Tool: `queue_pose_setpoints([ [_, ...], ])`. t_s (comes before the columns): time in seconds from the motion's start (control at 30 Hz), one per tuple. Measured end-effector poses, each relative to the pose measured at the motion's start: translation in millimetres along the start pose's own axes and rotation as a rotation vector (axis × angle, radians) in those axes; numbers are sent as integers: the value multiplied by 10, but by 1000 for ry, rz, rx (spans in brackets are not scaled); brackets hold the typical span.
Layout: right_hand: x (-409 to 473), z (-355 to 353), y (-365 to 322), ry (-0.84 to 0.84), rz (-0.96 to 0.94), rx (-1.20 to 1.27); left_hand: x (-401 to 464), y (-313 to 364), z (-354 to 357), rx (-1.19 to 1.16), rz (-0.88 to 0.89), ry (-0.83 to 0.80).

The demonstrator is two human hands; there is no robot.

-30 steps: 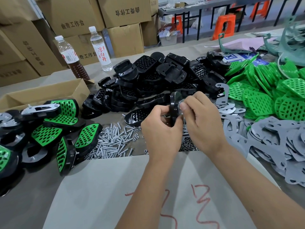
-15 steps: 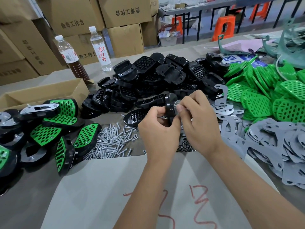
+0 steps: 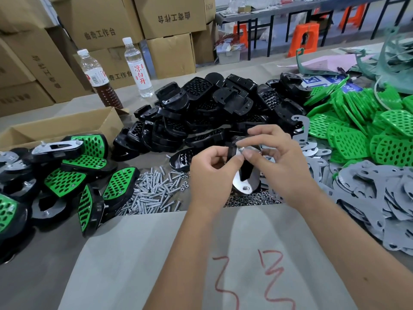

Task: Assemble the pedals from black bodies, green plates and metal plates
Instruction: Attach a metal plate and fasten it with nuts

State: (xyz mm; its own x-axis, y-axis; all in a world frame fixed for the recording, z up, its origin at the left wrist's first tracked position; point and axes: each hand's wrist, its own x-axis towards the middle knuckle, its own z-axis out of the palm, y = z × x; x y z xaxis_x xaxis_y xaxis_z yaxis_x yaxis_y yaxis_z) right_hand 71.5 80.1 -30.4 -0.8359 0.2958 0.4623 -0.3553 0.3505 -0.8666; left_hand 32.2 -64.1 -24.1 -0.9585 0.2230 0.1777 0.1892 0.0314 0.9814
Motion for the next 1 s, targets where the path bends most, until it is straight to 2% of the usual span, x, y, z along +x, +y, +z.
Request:
queue_pose_setpoints([
  [0.2, -44, -54, 34, -19, 101, 139, 29, -57, 9, -172, -214, -35],
  [0.33, -42, -16, 16, -130, 57, 34, 33, -60, 19, -218, -246, -44],
  [0.47, -44, -8, 30, -48, 67, 8, 34, -83, 22, -210, -277, -32],
  [0.57, -40, -22, 64, 2, 40, -5, 37, -99, 29, -208, -276, -34],
  [0.73, -54, 28, 38, -33, -27, -39, 34, -73, 28, -220, -245, -32],
  [0.83, -41, 31, 38, 1, -21, -60, 34, -61, 21, -148, -186, -48],
  [1.0, -30, 31, 29, -15, -180, -342, 54, -43, -72, -38, -139, -140],
])
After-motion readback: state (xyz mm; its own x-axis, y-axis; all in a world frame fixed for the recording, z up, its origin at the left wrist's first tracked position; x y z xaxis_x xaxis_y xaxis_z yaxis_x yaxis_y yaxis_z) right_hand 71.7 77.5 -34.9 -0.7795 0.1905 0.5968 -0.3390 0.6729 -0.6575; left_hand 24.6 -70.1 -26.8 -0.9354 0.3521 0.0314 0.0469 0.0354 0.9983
